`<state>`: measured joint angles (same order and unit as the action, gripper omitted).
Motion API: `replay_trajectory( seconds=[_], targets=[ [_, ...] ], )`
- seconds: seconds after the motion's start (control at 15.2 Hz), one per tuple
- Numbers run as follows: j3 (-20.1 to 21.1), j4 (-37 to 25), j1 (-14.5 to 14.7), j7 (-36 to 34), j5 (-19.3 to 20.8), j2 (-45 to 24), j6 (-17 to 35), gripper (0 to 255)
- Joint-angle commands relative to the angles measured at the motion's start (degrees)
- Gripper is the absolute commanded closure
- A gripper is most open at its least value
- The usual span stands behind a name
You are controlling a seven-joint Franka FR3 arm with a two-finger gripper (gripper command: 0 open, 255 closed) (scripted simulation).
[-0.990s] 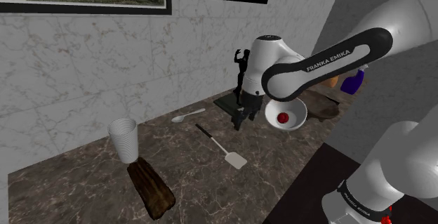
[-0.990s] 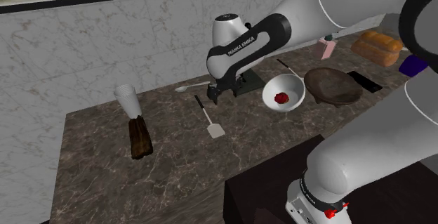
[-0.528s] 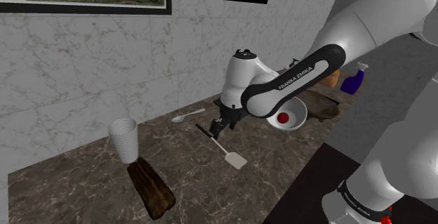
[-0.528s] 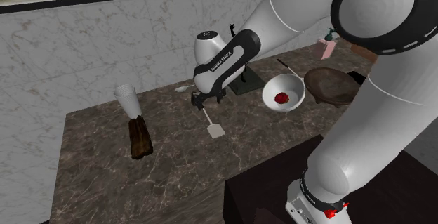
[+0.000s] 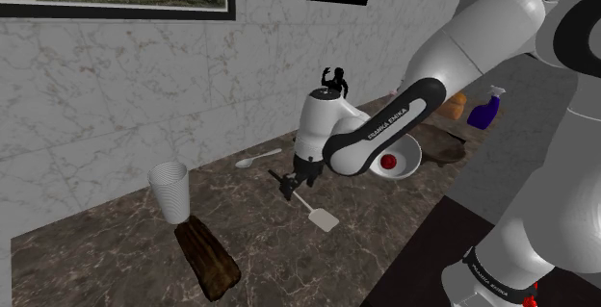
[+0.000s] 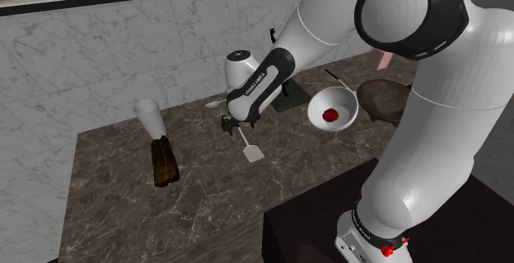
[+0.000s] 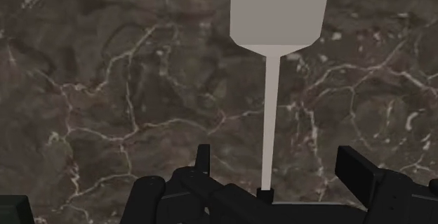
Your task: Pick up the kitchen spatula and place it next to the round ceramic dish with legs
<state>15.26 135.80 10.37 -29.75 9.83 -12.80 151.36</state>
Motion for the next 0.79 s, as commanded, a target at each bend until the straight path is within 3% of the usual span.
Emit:
replay_trajectory(
  seconds=[0.0, 0.46, 0.53, 0.73],
  targets=[
    [-0.4, -0.3, 0.2, -0.5, 0.8, -1.2, 0.9, 0],
    [-0.4, -0.3, 0.2, -0.5, 0.8, -1.2, 0.9, 0],
    [-0.4, -0.3, 0.2, -0.5, 0.8, -1.2, 0.9, 255],
    [-0.4, -0.3, 0.2, -0.5, 0.8, -1.2, 0.9, 255]
  ],
)
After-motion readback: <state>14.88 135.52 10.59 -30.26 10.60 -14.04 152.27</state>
